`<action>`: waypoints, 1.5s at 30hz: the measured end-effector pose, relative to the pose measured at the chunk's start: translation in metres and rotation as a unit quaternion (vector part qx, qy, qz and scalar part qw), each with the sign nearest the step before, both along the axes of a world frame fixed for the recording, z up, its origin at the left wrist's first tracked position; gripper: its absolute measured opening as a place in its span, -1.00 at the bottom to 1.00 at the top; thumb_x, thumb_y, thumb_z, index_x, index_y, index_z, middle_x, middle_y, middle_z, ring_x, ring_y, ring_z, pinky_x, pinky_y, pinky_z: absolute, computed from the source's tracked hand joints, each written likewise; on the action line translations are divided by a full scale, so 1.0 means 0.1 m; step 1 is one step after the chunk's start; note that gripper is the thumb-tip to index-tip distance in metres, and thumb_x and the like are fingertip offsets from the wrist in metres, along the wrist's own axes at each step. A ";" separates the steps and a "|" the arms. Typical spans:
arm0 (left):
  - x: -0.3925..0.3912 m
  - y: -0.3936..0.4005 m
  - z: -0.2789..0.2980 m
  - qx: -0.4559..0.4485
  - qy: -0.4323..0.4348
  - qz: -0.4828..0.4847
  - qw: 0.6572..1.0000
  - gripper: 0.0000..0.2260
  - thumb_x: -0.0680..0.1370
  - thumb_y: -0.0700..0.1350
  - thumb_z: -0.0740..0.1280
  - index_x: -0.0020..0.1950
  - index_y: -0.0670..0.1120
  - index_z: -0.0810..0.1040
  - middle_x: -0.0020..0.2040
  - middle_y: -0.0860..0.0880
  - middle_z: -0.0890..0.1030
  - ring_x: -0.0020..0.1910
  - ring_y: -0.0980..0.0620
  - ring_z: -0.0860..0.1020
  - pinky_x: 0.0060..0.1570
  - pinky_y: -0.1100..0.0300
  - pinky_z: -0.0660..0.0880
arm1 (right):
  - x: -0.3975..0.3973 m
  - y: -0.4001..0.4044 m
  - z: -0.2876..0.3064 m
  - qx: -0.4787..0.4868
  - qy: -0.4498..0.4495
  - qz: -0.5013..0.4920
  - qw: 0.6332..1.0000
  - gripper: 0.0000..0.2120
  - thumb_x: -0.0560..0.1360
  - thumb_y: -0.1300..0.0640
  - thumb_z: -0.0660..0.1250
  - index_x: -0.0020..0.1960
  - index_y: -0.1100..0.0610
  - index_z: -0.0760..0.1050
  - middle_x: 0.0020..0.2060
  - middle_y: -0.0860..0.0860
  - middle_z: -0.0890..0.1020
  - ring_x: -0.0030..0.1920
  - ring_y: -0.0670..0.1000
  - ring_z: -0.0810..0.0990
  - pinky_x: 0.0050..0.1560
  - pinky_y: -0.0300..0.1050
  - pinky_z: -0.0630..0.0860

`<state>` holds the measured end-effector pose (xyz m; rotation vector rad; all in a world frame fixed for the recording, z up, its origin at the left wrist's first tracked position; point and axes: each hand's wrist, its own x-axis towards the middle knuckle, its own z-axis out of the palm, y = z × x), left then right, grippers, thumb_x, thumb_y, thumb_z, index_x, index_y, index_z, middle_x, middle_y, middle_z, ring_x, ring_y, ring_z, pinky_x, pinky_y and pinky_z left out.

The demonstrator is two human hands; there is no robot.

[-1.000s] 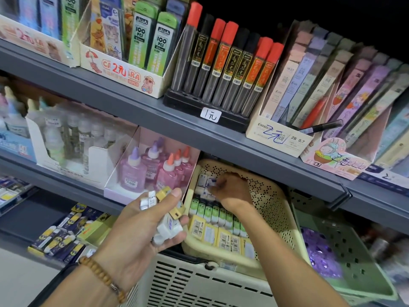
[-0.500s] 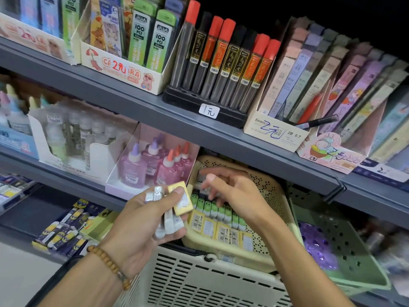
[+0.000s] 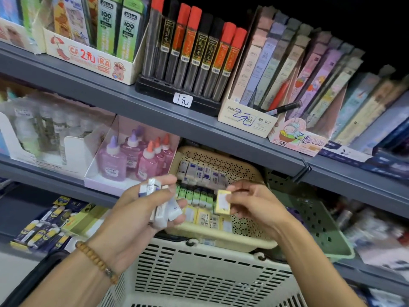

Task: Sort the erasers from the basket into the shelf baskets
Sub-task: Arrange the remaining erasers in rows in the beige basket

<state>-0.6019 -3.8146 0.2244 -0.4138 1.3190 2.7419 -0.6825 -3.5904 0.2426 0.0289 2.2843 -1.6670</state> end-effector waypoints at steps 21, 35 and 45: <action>0.01 0.06 0.00 0.052 0.030 0.044 0.997 -0.66 0.39 -0.34 0.34 0.14 -0.14 0.60 0.00 -0.19 0.70 -0.03 -0.09 0.69 -0.11 0.07 0.64 | 0.45 -0.75 0.06 -0.024 0.093 0.109 0.989 -0.88 0.49 0.29 0.43 0.00 0.17 0.55 -0.31 0.08 0.62 -0.39 -0.04 0.58 -0.39 -0.22 0.51; -0.05 -0.03 -0.07 0.037 -0.027 0.081 0.996 -0.92 0.47 -0.33 0.36 -0.11 -0.23 0.64 -0.13 -0.25 0.70 -0.11 -0.15 0.70 -0.29 0.17 0.64 | -0.68 -0.61 -0.28 0.021 0.024 -0.219 0.975 -0.90 0.42 0.34 0.49 -0.19 0.21 0.60 -0.30 0.11 0.66 -0.59 -0.09 0.55 -0.55 -0.29 0.48; -0.01 -0.06 -0.03 -0.025 -0.043 0.106 0.993 -0.85 0.46 -0.21 0.42 -0.29 -0.06 0.70 -0.36 -0.07 0.62 -0.42 0.07 0.55 -0.45 0.25 0.38 | -0.85 -0.59 -0.38 0.329 0.132 0.011 0.935 -0.82 0.43 0.18 0.45 0.03 0.11 0.65 0.01 -0.01 0.67 0.01 -0.02 0.63 0.05 -0.29 0.51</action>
